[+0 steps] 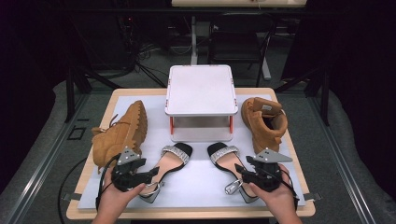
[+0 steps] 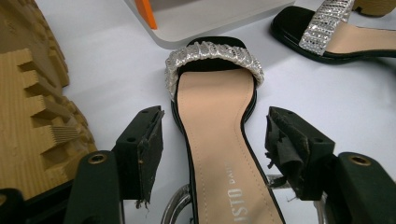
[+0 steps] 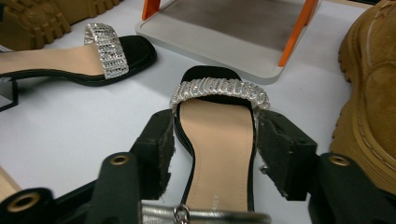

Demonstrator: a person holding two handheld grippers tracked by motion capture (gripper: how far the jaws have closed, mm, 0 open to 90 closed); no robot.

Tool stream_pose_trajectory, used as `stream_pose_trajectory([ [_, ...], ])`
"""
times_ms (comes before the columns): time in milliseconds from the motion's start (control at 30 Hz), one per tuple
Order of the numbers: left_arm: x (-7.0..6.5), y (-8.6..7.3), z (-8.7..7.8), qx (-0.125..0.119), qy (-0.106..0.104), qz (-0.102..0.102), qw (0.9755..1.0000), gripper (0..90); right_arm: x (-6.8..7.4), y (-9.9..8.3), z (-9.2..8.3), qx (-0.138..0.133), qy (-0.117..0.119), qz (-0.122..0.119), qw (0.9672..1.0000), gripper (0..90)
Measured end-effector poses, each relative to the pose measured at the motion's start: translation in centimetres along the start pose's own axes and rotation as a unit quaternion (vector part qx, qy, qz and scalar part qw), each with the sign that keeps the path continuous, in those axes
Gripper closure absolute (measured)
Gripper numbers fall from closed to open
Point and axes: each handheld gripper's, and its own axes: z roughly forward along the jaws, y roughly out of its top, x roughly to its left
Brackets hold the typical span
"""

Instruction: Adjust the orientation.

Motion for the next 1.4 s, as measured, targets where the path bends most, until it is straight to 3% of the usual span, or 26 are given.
stream_pose_trajectory([
  [233,-0.4,0.3,0.7,0.007,0.008,0.012,0.9999,32.3,0.7,0.1,1.9,0.026,-0.005,-0.012,0.9996,37.2],
  [733,-0.6,0.8,2.2,0.055,0.035,0.027,0.9975,29.1,0.7,0.4,3.4,0.068,0.004,-0.016,0.9975,24.3],
  [933,-1.2,0.6,3.0,0.074,0.045,0.044,0.9952,29.1,0.6,0.2,3.8,0.079,-0.008,-0.017,0.9967,24.3],
  [1400,-1.6,0.2,3.7,0.097,0.037,0.040,0.9938,29.9,0.1,-1.0,4.5,0.121,-0.019,-0.012,0.9924,24.4],
])
